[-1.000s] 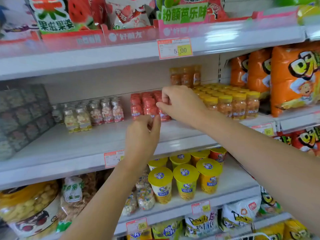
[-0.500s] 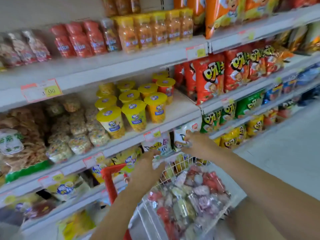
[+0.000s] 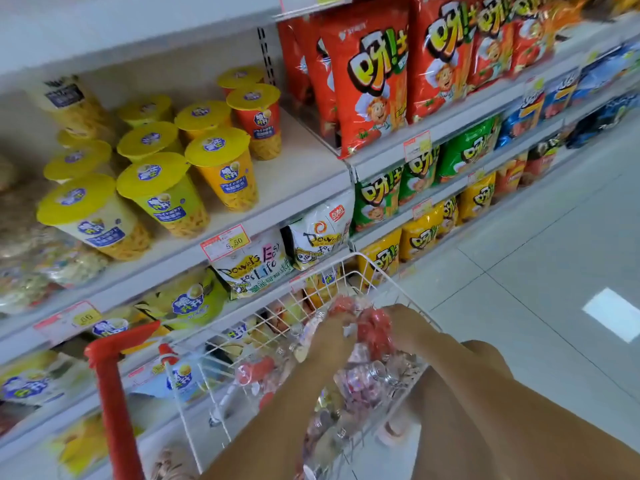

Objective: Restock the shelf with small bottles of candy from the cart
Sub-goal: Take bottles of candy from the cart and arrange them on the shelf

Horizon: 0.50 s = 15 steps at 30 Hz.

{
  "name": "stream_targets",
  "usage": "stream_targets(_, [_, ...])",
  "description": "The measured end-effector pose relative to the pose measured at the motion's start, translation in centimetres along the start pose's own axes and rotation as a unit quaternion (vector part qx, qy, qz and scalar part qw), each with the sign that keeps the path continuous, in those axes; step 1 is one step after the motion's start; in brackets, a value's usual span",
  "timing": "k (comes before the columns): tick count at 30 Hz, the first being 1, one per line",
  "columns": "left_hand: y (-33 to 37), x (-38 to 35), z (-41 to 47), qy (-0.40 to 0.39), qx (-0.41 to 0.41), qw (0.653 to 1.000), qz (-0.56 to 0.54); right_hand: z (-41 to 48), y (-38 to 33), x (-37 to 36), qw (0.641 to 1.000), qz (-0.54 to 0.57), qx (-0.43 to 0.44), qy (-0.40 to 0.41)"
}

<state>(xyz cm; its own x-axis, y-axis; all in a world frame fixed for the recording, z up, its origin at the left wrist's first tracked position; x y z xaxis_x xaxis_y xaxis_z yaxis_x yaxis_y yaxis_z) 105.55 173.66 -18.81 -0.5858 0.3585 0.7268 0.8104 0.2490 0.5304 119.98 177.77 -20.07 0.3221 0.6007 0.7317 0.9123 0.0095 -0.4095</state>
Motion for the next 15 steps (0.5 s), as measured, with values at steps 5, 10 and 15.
stream_targets(5, [1.7,-3.8,3.6,-0.049,0.004,0.997,0.054,2.5,1.8,-1.8,1.0,-0.022,0.003,-0.022])
stream_targets(10, [1.3,-6.3,5.4,-0.079,-0.003,0.986,0.144,3.8,2.4,-2.6,1.0,-0.014,-0.004,-0.027])
stream_targets(15, [0.9,-7.8,5.6,-0.076,-0.013,0.981,0.179,4.0,2.0,-3.0,0.998,-0.058,0.006,-0.013])
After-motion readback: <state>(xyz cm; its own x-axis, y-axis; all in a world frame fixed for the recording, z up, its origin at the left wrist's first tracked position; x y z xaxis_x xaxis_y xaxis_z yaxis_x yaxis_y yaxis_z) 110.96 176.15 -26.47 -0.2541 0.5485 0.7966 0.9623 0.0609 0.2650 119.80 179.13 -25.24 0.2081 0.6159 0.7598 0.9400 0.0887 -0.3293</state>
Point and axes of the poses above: each hand's wrist, its own z-axis towards the middle knuckle, its own x-axis out of the back of the hand, y = z × x, the point moved 4 cm from there along z, towards the middle knuckle, and after that the axes turned 11 degrees about z, right-handed, at the moved point
